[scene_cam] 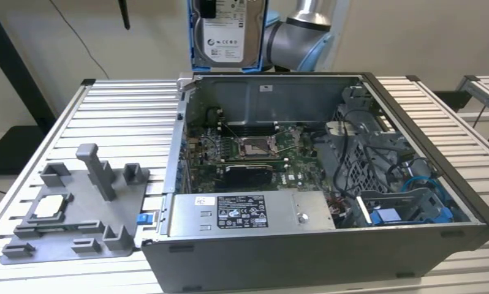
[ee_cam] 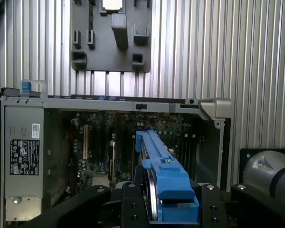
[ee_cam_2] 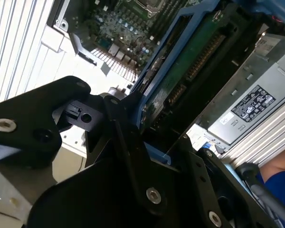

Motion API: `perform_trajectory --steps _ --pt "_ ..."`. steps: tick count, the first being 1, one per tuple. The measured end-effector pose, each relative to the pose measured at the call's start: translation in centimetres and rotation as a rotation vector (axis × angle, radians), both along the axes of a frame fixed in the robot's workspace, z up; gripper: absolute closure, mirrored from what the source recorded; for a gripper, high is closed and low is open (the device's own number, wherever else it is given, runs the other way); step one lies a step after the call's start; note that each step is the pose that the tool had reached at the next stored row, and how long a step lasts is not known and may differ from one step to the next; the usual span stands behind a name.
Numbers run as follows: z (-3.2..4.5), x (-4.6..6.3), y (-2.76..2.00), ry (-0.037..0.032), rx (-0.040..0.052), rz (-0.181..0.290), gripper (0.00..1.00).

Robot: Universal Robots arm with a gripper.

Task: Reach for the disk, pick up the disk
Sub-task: 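Pick up the disk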

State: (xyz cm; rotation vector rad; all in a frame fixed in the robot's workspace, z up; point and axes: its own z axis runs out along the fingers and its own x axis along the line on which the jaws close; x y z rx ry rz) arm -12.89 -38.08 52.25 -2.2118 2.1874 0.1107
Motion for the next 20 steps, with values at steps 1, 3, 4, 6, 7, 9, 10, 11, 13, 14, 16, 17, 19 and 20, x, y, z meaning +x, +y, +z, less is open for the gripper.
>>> perform_trajectory --steps 1,3,4,6,7,9,10,11,13,14,16,17,19,20 --pt "0.00 0.0 0.00 0.0000 0.0000 0.000 1.00" --pt "0.00 0.0 0.00 0.0000 -0.0001 0.000 1.00" --pt "-0.01 0.0 0.00 0.0000 0.0000 0.000 1.00" --pt "-0.07 0.1 0.00 -0.0002 0.0002 0.000 1.00" --pt "-0.10 0.1 -0.03 -0.0001 0.0000 0.000 1.00" --pt "-0.18 0.3 -0.14 0.0001 -0.0001 0.000 1.00" --pt "-0.23 0.5 -0.24 0.0001 -0.0001 0.000 1.00" --pt "-0.28 0.7 -0.34 0.0001 -0.0001 0.000 1.00" --pt "-0.38 1.0 -0.58 0.0001 -0.0001 0.000 1.00" --pt "-0.43 1.2 -0.70 0.0000 0.0000 0.000 1.00" --pt "-0.54 1.6 -0.97 0.0000 0.0001 0.000 1.00" --pt "-0.59 1.7 -1.13 0.0000 0.0001 0.000 1.00" --pt "-0.69 2.1 -1.47 0.0000 0.0001 0.000 1.00" --pt "-0.74 2.2 -1.67 0.0000 0.0001 0.000 1.00"
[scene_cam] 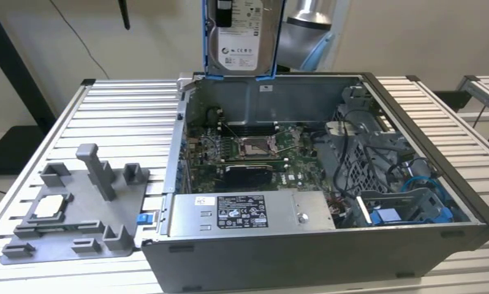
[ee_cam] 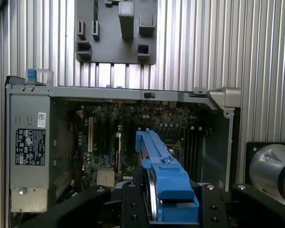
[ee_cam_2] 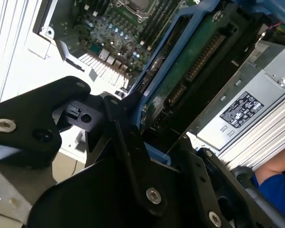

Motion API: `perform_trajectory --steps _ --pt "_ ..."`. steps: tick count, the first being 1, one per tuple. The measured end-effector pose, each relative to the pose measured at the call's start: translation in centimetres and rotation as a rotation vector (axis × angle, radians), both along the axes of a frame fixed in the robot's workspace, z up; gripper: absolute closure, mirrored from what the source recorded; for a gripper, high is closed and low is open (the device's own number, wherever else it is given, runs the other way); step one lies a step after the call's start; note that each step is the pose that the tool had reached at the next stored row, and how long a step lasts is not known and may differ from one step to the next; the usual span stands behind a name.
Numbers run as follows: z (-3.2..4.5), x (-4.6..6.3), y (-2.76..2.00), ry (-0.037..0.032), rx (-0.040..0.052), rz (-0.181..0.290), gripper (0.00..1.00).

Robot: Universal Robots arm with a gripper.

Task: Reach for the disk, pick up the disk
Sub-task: 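Pick up the disk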

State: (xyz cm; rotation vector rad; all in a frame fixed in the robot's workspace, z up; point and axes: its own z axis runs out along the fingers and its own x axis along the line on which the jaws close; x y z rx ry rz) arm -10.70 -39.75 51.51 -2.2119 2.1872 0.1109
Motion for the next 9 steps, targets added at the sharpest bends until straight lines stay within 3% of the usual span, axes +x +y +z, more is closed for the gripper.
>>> perform_trajectory --steps 9 --pt "-0.40 0.6 -2.02 0.0000 0.0000 -0.002 1.00"
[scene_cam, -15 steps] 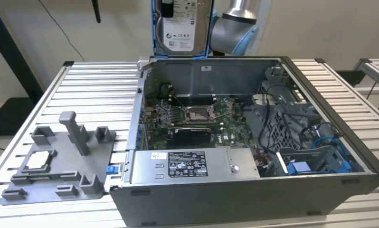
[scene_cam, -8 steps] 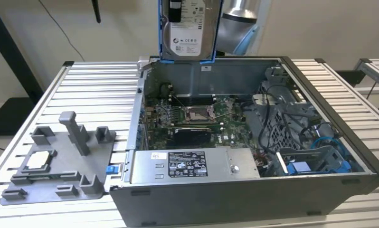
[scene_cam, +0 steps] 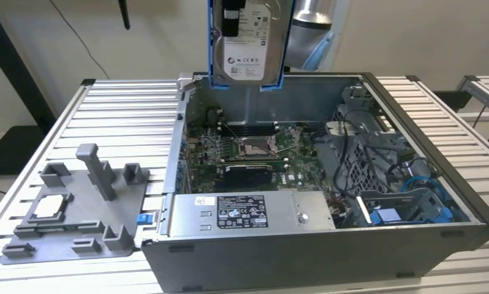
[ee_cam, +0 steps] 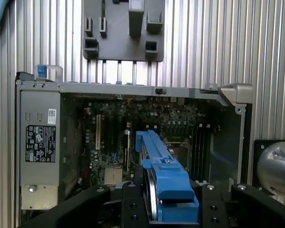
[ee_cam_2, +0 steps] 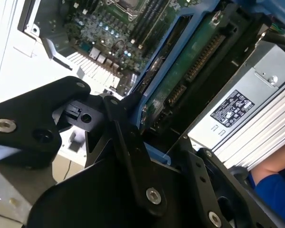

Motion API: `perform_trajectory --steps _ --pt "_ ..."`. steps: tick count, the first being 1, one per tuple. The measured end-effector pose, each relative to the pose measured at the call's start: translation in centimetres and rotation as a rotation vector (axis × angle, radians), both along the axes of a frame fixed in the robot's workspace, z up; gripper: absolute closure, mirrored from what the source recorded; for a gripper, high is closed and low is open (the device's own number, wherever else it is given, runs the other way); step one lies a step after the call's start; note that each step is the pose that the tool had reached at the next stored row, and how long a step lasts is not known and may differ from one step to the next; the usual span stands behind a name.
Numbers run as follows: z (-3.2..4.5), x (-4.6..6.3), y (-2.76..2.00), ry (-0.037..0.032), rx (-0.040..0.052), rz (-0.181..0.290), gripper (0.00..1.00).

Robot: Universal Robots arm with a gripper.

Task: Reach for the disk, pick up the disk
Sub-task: 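Pick up the disk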

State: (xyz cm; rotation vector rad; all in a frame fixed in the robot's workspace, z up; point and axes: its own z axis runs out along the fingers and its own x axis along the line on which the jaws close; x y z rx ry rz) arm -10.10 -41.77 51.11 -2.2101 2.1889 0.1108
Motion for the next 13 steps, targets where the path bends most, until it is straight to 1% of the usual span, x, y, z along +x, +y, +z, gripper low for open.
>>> perform_trajectory --steps 6,13 --pt "-0.26 0.6 -1.35 0.0000 0.0001 -0.001 1.00" --pt "-0.47 1.9 -2.67 -0.0001 0.0000 -0.001 1.00"
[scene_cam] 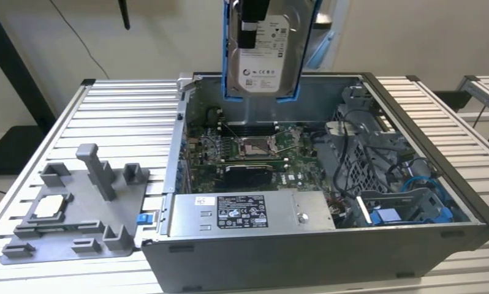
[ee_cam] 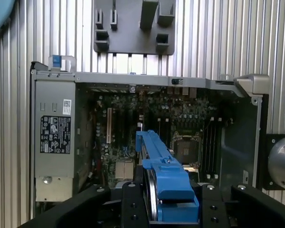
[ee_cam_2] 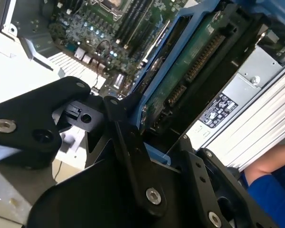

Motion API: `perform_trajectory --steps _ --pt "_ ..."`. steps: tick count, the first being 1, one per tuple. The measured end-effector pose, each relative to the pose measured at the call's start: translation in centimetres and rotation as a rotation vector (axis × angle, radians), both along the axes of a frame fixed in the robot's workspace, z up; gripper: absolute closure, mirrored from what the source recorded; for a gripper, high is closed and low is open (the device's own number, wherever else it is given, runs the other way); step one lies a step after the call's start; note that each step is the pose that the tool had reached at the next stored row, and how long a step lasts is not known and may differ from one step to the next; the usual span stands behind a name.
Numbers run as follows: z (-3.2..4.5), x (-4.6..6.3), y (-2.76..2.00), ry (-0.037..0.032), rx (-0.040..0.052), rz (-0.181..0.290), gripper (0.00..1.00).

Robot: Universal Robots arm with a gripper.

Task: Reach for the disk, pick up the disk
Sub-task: 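Pick up the disk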

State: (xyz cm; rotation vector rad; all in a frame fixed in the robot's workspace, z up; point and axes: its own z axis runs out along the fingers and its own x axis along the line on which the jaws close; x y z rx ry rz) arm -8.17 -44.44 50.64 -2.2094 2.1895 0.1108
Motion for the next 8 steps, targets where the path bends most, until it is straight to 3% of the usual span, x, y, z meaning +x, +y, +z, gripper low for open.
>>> perform_trajectory --steps 8 --pt "-0.15 1.9 -1.31 0.0000 0.0000 0.000 1.00"
